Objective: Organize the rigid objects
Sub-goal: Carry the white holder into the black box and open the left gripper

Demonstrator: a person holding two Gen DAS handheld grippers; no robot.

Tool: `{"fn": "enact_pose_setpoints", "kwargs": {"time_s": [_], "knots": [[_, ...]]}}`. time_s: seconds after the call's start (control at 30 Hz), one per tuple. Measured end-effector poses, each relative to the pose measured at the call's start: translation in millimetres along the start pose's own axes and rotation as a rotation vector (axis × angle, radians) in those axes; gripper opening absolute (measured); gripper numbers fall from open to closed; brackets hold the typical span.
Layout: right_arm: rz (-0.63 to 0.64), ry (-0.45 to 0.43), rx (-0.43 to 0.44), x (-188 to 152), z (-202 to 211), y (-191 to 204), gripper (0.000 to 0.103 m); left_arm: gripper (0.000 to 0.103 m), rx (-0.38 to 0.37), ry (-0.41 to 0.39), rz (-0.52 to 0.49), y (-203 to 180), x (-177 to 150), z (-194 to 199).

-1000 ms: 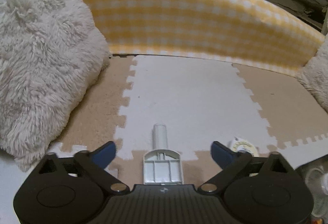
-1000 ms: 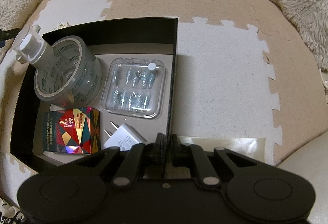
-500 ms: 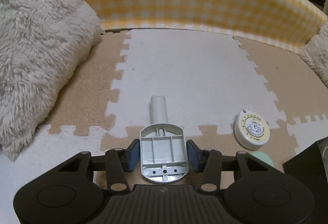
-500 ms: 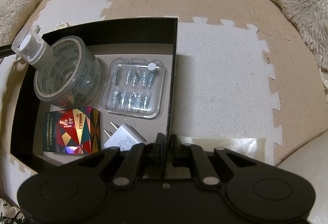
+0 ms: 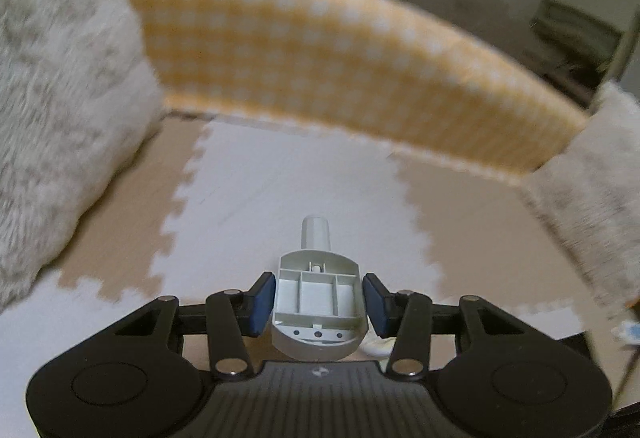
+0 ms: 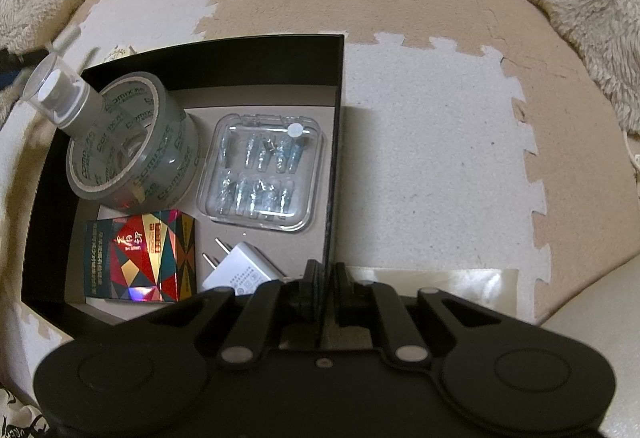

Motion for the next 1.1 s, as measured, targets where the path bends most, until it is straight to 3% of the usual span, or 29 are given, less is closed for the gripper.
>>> {"fn": "enact_pose_setpoints", "kwargs": {"time_s": [0.3,0.53,0.67,0.8,1.1], "knots": [[0.001,0.001,-0.001,0,0,0,0.008,0.049,-0.215,-0.075,-0.075,-65,9,46],[0.0,0.0,0.0,0,0,0,0.008,0.049,-0.382,0.006,-0.25,-132,-22,68],[-0.002,0.0,0.002,0,0,-1,0.008,0.049,-0.411,0.077,-0.386,-163,-66,66],[0.0,0.0,0.0,1,0,0,0.008,0.049,-0.386,0.129,-0.469,-176,-104,54],[0.002,0.001,-0.002,1,0,0,0.008,0.049,-0.319,0.124,-0.519,-177,-145,28]]}}
Point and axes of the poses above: each gripper's, at about its wrist camera, not at the fingertips, and z roughly against the way its jaws point, y to its left, x to its top, the point moved 1 cm from there along -z, roughly the way its jaws point, and after that the axes turned 8 degrees about z, right-handed, at the moved point
